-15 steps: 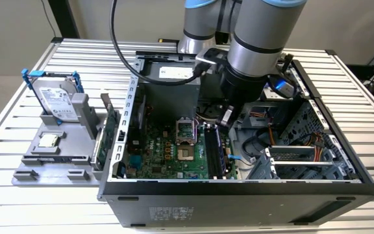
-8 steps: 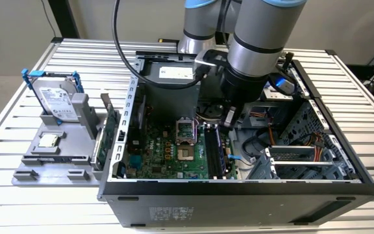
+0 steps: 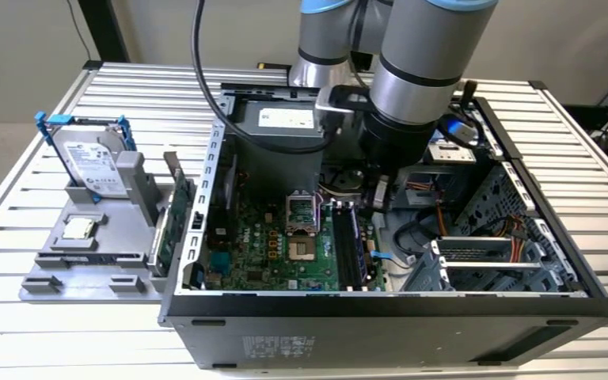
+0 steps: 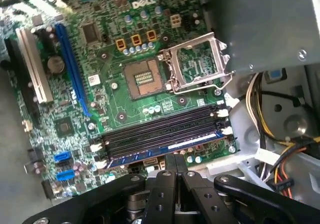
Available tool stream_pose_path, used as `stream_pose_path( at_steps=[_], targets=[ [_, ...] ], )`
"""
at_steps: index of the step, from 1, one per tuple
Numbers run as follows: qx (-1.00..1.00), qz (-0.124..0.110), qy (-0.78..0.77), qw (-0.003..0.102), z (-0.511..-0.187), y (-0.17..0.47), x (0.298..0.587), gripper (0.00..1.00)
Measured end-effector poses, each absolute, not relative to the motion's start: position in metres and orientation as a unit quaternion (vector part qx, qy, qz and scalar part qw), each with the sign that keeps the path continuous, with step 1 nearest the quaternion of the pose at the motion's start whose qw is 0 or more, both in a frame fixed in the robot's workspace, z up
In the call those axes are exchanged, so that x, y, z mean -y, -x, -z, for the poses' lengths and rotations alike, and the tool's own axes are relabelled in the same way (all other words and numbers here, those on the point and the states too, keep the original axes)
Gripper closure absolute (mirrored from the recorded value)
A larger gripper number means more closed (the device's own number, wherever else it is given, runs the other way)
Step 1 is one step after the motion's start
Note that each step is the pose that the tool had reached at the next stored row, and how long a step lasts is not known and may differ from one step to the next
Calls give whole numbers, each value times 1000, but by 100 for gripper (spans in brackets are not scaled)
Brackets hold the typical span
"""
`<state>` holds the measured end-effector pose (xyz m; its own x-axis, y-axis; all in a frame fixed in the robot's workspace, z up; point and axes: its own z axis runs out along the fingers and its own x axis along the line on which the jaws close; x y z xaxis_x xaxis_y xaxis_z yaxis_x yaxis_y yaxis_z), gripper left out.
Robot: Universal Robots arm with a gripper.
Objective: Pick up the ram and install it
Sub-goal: 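Press down the ram until it locks into place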
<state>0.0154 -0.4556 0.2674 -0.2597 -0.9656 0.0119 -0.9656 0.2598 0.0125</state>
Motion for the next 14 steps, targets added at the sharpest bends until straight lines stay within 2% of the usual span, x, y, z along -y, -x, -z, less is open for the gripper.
stream_pose_path(
  at_steps=[14],
  targets=[
    [710, 0, -705, 9, -267, -15, 456, 100]
  ],
)
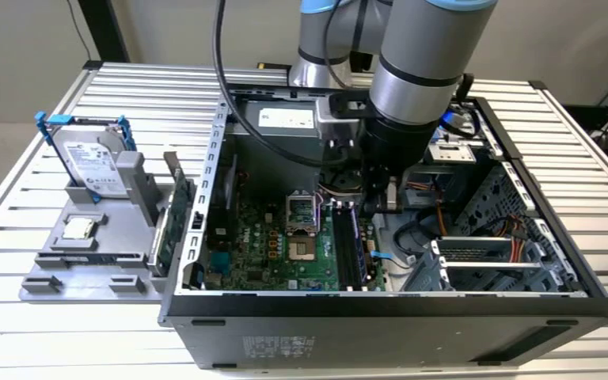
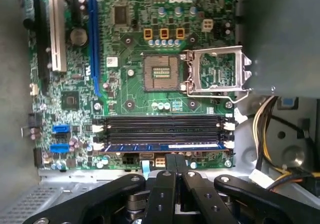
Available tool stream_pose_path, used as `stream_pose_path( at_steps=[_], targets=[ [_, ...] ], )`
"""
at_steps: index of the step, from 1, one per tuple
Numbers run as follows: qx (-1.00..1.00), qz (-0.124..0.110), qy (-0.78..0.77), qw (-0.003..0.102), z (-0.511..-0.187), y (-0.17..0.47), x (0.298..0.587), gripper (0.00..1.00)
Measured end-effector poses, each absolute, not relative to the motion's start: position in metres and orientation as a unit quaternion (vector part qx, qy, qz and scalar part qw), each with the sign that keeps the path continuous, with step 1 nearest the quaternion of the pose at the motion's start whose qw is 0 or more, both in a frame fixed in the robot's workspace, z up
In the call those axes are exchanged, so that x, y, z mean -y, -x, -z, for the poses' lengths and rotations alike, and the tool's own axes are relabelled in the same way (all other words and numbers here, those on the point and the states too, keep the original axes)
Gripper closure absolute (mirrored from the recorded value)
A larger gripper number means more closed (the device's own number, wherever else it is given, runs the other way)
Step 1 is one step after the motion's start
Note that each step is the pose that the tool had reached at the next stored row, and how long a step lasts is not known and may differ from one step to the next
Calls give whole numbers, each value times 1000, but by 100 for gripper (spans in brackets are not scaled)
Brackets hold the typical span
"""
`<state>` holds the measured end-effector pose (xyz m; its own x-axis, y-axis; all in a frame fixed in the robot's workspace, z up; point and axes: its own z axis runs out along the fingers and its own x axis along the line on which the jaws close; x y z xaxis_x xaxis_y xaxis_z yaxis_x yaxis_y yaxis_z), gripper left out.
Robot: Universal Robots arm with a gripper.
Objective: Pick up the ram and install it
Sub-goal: 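Press down the ram until it locks into place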
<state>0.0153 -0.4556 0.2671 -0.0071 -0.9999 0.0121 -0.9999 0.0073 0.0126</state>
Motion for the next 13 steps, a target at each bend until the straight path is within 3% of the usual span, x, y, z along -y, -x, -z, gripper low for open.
stream_pose_path(
  at_steps=[13],
  targets=[
    [672, -1, -740, 9, -264, -15, 456, 100]
  ],
)
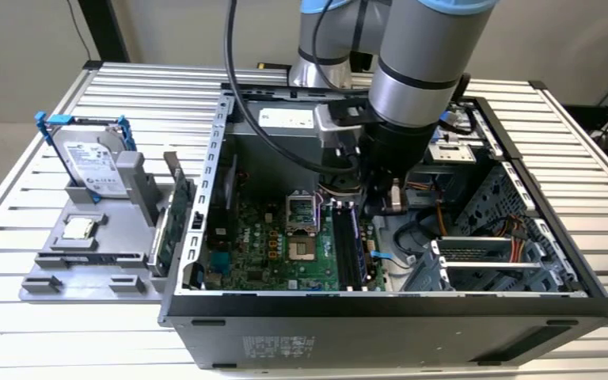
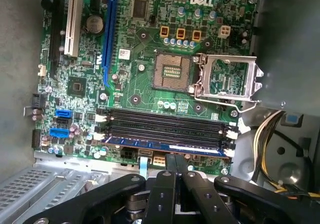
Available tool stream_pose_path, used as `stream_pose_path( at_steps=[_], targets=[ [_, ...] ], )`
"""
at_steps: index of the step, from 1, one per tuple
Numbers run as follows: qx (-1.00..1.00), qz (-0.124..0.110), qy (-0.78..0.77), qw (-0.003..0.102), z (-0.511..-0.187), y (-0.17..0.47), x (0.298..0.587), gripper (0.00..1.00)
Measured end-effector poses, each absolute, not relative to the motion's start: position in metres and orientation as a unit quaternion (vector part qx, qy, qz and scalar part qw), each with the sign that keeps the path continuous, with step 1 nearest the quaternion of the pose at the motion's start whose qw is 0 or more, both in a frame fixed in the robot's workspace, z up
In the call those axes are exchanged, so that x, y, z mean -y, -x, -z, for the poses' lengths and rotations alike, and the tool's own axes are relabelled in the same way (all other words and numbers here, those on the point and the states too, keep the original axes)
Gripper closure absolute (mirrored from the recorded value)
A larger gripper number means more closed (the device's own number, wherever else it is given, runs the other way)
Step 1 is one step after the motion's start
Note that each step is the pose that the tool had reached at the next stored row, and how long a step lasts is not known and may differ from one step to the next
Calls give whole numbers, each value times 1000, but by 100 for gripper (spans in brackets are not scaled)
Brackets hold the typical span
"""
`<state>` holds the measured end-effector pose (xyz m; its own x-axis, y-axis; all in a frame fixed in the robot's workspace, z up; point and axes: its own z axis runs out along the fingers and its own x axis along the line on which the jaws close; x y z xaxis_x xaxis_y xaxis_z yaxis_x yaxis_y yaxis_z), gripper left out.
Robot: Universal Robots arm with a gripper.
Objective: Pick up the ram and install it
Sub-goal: 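Press down the ram until it locks into place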
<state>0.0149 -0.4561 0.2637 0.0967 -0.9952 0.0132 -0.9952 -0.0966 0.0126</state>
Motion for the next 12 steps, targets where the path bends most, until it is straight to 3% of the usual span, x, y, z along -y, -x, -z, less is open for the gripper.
stream_pose_path(
  at_steps=[12],
  targets=[
    [693, -1, -721, 9, -245, -15, 467, 100]
  ],
)
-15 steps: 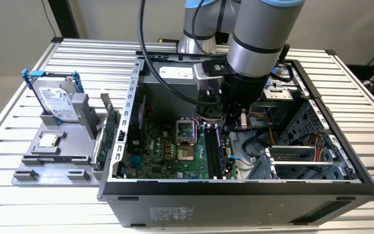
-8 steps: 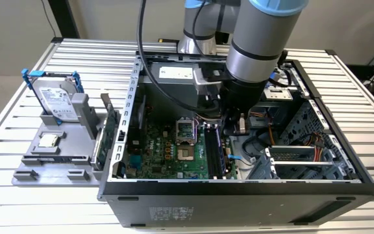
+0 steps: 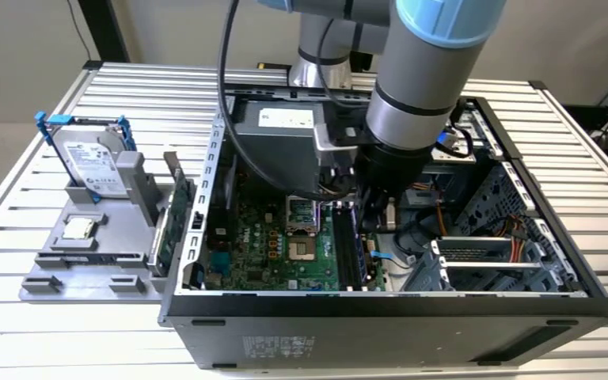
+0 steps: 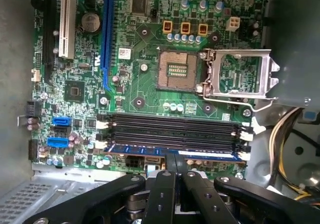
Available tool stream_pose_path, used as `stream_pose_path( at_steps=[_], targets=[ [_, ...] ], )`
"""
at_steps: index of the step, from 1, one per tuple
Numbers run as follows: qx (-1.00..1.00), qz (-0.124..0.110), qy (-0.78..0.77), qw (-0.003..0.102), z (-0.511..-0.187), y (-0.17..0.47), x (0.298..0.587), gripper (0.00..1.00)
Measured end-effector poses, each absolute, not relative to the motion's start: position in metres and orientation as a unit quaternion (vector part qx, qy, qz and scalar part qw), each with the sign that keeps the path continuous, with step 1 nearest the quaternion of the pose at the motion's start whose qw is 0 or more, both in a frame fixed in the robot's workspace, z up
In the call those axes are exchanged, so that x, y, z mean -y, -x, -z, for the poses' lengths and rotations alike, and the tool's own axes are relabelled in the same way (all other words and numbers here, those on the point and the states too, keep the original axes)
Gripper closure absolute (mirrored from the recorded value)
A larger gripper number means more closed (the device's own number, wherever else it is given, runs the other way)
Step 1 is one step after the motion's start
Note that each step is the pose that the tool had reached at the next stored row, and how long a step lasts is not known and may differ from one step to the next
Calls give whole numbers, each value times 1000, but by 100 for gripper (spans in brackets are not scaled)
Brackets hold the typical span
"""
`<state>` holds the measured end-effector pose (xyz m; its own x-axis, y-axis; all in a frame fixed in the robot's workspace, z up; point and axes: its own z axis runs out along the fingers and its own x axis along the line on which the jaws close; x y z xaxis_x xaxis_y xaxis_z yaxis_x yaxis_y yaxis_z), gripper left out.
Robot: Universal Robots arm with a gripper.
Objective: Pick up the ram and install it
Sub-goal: 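Press down the ram until it locks into place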
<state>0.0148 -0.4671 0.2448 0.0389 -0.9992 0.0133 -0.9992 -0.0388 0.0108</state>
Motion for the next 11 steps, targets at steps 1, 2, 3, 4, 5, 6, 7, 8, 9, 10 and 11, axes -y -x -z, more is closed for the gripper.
stream_pose_path(
  at_steps=[1, 2, 3, 4, 5, 6, 7, 8, 9, 10, 11],
  targets=[
    [695, -1, -719, 9, -243, -15, 468, 100],
    [697, -1, -717, 9, -241, -15, 468, 100],
    [699, 0, -715, 9, -241, -15, 468, 100],
    [699, 0, -715, 10, -241, -15, 468, 100],
    [699, 0, -715, 10, -241, -15, 468, 100],
    [699, 1, -715, 10, -241, -15, 469, 100],
    [699, 1, -715, 10, -239, -15, 469, 100],
    [699, 1, -715, 11, -238, -15, 470, 100],
    [699, 1, -715, 11, -236, -15, 470, 100],
    [699, 1, -715, 11, -234, -15, 470, 100],
    [699, 1, -715, 11, -232, -15, 470, 100]
  ],
)
